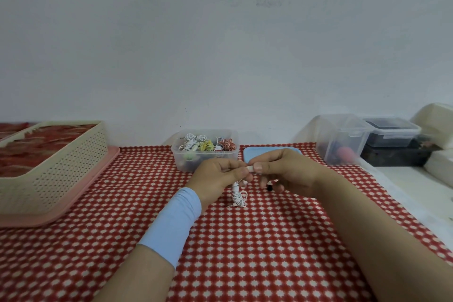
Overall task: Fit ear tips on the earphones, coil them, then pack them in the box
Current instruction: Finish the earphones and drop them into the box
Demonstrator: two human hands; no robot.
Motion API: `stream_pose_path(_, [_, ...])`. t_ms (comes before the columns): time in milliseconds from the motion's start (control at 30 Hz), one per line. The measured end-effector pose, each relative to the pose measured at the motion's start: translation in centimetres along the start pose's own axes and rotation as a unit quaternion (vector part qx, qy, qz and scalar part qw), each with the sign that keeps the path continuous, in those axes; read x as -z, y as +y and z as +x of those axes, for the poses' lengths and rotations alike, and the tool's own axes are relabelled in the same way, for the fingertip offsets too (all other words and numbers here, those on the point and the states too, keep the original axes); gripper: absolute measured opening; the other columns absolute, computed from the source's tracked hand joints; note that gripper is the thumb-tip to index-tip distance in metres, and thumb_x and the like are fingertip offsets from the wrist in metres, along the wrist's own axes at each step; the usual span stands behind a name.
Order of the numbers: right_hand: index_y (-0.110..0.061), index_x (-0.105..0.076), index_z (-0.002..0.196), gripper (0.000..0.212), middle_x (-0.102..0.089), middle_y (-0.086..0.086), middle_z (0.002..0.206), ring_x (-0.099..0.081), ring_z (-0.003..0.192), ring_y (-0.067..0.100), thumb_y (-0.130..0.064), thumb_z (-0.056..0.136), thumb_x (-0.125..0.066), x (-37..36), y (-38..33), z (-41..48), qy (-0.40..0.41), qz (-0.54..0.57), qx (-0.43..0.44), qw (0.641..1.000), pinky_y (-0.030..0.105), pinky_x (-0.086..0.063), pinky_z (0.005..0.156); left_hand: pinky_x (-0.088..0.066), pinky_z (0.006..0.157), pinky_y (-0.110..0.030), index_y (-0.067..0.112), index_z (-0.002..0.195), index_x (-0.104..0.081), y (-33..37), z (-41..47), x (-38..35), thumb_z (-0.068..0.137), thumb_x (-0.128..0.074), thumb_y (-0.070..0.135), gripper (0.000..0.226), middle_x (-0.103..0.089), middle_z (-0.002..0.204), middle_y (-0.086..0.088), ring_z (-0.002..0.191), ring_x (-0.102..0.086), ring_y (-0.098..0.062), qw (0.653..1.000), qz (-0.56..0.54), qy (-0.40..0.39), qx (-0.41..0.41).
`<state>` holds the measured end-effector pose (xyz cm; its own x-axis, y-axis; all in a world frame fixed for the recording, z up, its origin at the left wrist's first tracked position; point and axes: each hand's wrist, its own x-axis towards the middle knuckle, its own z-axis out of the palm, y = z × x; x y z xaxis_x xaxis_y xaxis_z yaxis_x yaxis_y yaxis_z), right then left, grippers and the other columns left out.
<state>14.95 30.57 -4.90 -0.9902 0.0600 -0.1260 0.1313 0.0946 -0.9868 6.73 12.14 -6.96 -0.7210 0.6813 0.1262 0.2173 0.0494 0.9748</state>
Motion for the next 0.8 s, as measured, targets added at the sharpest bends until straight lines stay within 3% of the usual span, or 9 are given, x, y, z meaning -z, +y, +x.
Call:
stream_pose_path(133, [-0.008, -0.081, 0.099, 0.026, -0.076, 0.017, 0.099, -0.064, 0.064, 0.013, -0.023, 0.078, -0.077, 0.07, -0.22, 0.08, 0.013, -0.038, 0.002, 0.999, 0.018, -0.039, 0.044, -0.051, 0.083, -0.015, 0.017, 0.092, -0.076, -0.34, 0.20, -0.16, 0.090, -0.067, 0.021, 0.009, -0.077, 0.086, 0.002, 0.086, -0.069, -0.008, 1.000, 0.013, -0.012, -0.001])
stream_pose_path(267, [-0.013, -0.080, 0.101, 0.017, -0.076, 0.012, 0.098, -0.061, 0.063, 0.012, -0.023, 0.089, -0.073, -0.29, -0.75, 0.21, 0.030, -0.046, 0.043, 0.998, 0.021, -0.037, 0.048, -0.050, 0.090, -0.035, 0.009, 0.103, -0.072, -0.24, 0.40, -0.26, 0.093, -0.061, 0.013, 0.016, -0.072, 0.082, -0.002, 0.082, -0.063, -0.017, 0.991, -0.128, -0.015, 0.024])
stream_pose_path(400, [-0.018, -0.076, 0.113, 0.024, -0.077, -0.001, 0.106, -0.061, 0.067, 0.015, -0.032, 0.098, -0.064, 0.12, -0.77, 0.02, 0.055, -0.038, 0.040, 0.997, 0.022, -0.039, 0.051, -0.050, 0.083, -0.033, 0.003, 0.107, -0.067, 0.24, 0.53, -0.50, 0.096, -0.055, 0.011, 0.018, -0.068, 0.079, -0.002, 0.077, -0.060, -0.015, 0.981, -0.187, -0.030, 0.032])
stream_pose_path(533, [-0.020, -0.073, 0.119, 0.023, -0.077, -0.002, 0.112, -0.066, 0.072, 0.019, -0.021, 0.100, -0.061, 0.39, -0.68, -0.41, 0.022, -0.082, 0.001, 0.996, 0.023, -0.037, 0.051, -0.052, 0.080, -0.031, 0.005, 0.103, -0.067, 0.35, 0.46, -0.47, 0.089, -0.061, 0.015, 0.018, -0.069, 0.081, -0.004, 0.079, -0.061, -0.018, 0.975, -0.220, -0.031, 0.029])
stream_pose_path(667, [-0.017, -0.077, 0.110, 0.017, -0.078, -0.002, 0.087, -0.068, 0.071, 0.014, -0.017, 0.093, -0.071, -0.26, -0.35, -0.39, -0.002, -0.148, 0.009, 0.989, 0.021, -0.040, 0.053, -0.054, 0.090, -0.038, 0.005, 0.105, -0.065, 0.10, 0.58, -0.64, 0.077, -0.068, 0.025, 0.035, -0.070, 0.090, -0.006, 0.089, -0.065, -0.021, 0.978, -0.204, -0.030, 0.032])
stream_pose_path(733, [-0.017, -0.079, 0.103, 0.013, -0.078, -0.001, 0.085, -0.063, 0.066, 0.013, -0.015, 0.090, -0.075, -0.09, -0.36, -0.28, 0.024, -0.144, 0.020, 0.989, 0.020, -0.041, 0.051, -0.053, 0.093, -0.043, 0.003, 0.107, -0.065, 0.06, 0.59, -0.60, 0.080, -0.069, 0.022, 0.033, -0.070, 0.093, -0.009, 0.093, -0.064, -0.024, 0.980, -0.195, -0.011, 0.043])
stream_pose_path(800, [-0.020, -0.081, 0.098, 0.012, -0.075, -0.002, 0.078, -0.058, 0.061, 0.012, -0.014, 0.091, -0.074, 0.39, -0.40, -0.35, 0.046, -0.144, 0.027, 0.988, 0.020, -0.043, 0.050, -0.058, 0.086, -0.040, 0.002, 0.107, -0.067, 0.08, 0.66, -0.42, 0.089, -0.066, 0.016, 0.024, -0.072, 0.095, -0.009, 0.091, -0.067, -0.023, 0.983, -0.174, 0.016, 0.056])
